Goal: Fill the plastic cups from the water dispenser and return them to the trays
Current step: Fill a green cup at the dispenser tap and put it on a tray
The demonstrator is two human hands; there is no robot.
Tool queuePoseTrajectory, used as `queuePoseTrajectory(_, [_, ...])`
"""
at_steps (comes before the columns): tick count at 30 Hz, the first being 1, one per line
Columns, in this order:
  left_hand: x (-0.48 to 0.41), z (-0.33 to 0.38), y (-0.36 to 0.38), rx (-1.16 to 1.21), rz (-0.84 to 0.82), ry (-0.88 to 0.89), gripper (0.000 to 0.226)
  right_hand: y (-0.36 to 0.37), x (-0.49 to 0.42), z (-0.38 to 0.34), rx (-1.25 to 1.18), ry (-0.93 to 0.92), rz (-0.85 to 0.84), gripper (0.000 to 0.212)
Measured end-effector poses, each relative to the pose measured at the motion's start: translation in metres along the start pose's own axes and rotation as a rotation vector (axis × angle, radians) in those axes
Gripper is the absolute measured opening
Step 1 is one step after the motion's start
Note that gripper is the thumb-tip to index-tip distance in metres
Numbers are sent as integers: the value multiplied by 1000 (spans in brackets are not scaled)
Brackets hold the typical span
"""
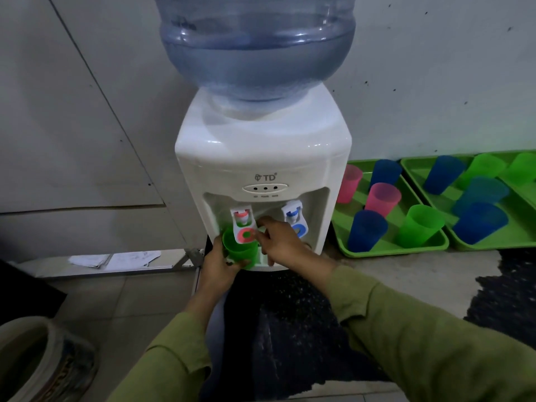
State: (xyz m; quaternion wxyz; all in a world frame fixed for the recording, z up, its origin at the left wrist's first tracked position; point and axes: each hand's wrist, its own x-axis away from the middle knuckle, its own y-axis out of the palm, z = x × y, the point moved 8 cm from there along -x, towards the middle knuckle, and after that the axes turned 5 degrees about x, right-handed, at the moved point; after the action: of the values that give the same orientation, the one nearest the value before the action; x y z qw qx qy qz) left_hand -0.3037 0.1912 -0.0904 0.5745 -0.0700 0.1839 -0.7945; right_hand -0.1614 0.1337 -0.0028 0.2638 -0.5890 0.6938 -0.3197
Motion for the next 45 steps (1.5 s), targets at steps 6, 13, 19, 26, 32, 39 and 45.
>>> queuePoseTrajectory(6, [1, 5, 1, -5, -21, 9, 71, -2, -7, 1, 77, 49, -9, 27])
queuePoseTrajectory(13, [2, 11, 0, -10, -20, -11, 74, -8, 10, -2, -99, 108, -97, 27])
queuePoseTrajectory(19, [4, 18, 0, -29, 7, -3, 75, -23, 19, -8, -362, 180, -109, 23])
queuePoseTrajectory(26, [6, 23, 1, -36, 46, 8, 77, -35, 20, -21, -544, 240, -79, 22])
queuePoseTrajectory(32, [7, 22, 2, -45, 61, -27, 79, -47, 31, -10, -502, 211, -14, 34])
queuePoseTrajectory(39, [7, 21, 3, -46, 80, -59, 77, -71, 44, 32, -254, 191, 185, 26])
queuePoseTrajectory(45, [6, 17, 4, -43, 90, -93, 77, -98, 58, 51, -66, 142, 530, 13])
